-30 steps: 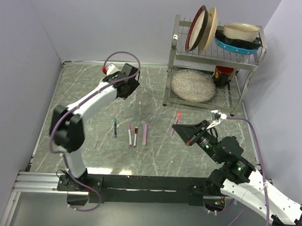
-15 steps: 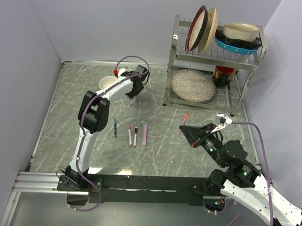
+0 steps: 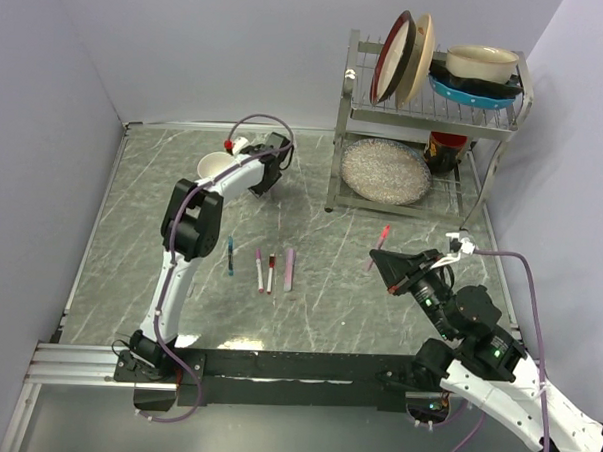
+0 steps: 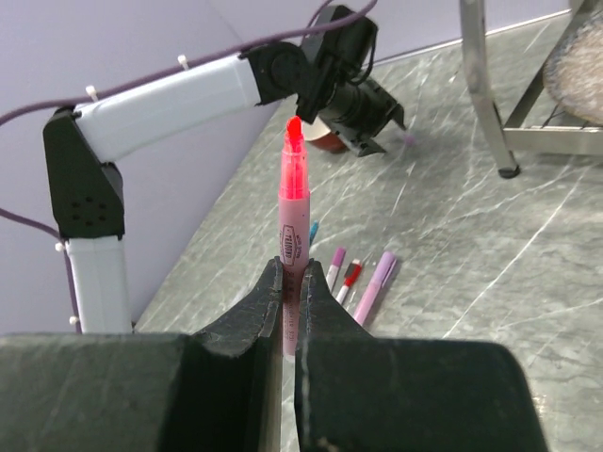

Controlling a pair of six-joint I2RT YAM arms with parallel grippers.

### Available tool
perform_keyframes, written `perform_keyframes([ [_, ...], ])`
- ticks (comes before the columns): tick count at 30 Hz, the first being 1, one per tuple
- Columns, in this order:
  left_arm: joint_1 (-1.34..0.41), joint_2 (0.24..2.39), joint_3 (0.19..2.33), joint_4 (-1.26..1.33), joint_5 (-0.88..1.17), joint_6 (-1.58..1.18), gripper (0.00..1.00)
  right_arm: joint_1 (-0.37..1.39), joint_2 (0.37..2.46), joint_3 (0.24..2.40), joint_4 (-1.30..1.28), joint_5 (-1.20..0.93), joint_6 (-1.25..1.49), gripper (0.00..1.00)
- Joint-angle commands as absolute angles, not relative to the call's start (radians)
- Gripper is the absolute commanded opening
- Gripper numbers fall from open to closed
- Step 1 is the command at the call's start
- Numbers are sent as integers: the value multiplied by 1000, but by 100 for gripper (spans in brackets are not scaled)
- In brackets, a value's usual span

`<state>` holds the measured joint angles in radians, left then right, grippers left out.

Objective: Insert the pens into the pen caps

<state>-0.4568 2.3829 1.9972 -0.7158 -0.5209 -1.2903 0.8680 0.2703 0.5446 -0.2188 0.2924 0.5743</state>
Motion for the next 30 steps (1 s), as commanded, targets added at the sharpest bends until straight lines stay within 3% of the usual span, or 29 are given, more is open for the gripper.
perform_keyframes([
  [1,-445,2419,2034,-696,-518,-1238,55,871,255,594,-212,350,545,0],
  [6,-443,2422,2005,-704,-522,-1200,51,871,262,606,-213,387,515,0],
  [14,-446,2359,1890,-637,-411,-1152,33,871,265,609,-212,399,509,0],
  [23,-448,2355,1855,-644,-357,-1150,39,871,255,607,-216,397,512,0],
  [27,-448,2329,1835,-641,-351,-1167,47,871,255,609,-219,393,515,0],
  [30,-448,2309,1819,-632,-353,-1169,47,871,255,607,-213,391,520,0],
])
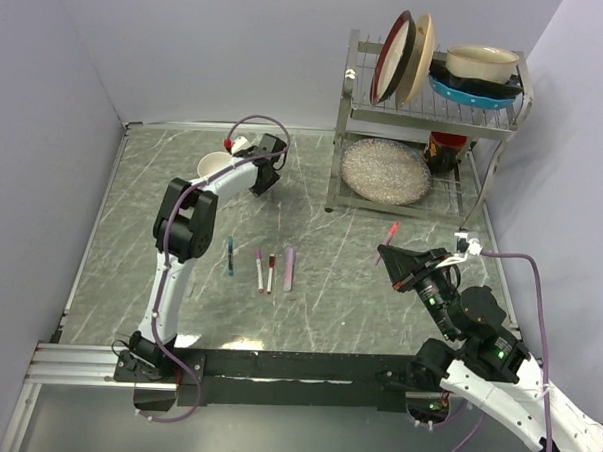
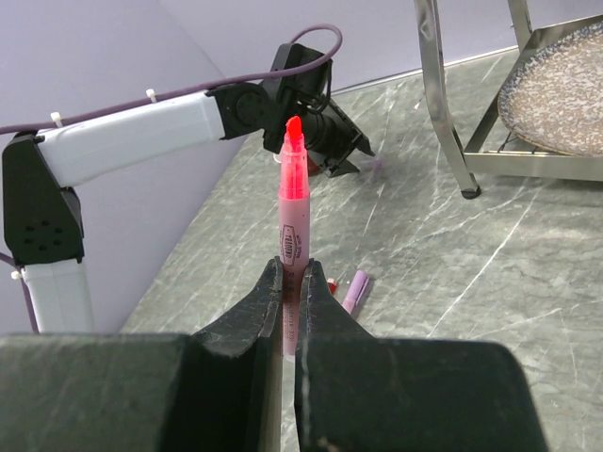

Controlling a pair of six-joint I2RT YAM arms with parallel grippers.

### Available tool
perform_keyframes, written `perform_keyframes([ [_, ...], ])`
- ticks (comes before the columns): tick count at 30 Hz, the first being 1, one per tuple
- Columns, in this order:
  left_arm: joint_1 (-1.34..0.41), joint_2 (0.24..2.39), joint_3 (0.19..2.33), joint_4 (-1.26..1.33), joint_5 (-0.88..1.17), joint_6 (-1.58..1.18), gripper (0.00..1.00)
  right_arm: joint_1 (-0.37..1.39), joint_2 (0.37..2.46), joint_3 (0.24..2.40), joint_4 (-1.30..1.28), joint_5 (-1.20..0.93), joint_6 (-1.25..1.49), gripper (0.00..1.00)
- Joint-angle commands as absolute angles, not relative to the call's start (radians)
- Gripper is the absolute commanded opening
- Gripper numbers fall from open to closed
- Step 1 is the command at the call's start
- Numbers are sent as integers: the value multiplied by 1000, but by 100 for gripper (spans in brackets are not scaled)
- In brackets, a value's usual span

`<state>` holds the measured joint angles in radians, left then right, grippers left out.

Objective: Insert the pens into the pen caps

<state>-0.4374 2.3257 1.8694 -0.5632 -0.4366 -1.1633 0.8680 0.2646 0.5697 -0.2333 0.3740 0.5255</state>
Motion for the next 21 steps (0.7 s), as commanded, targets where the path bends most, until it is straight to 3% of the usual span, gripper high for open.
perform_keyframes([
  [1,-448,2309,1822,-635,-353,-1170,46,870,256,607,-210,388,520,0],
  [11,-448,2342,1844,-713,-334,-1200,43,871,261,606,-213,385,525,0],
  [21,-448,2338,1810,-695,-296,-1164,24,871,239,598,-225,387,532,0],
])
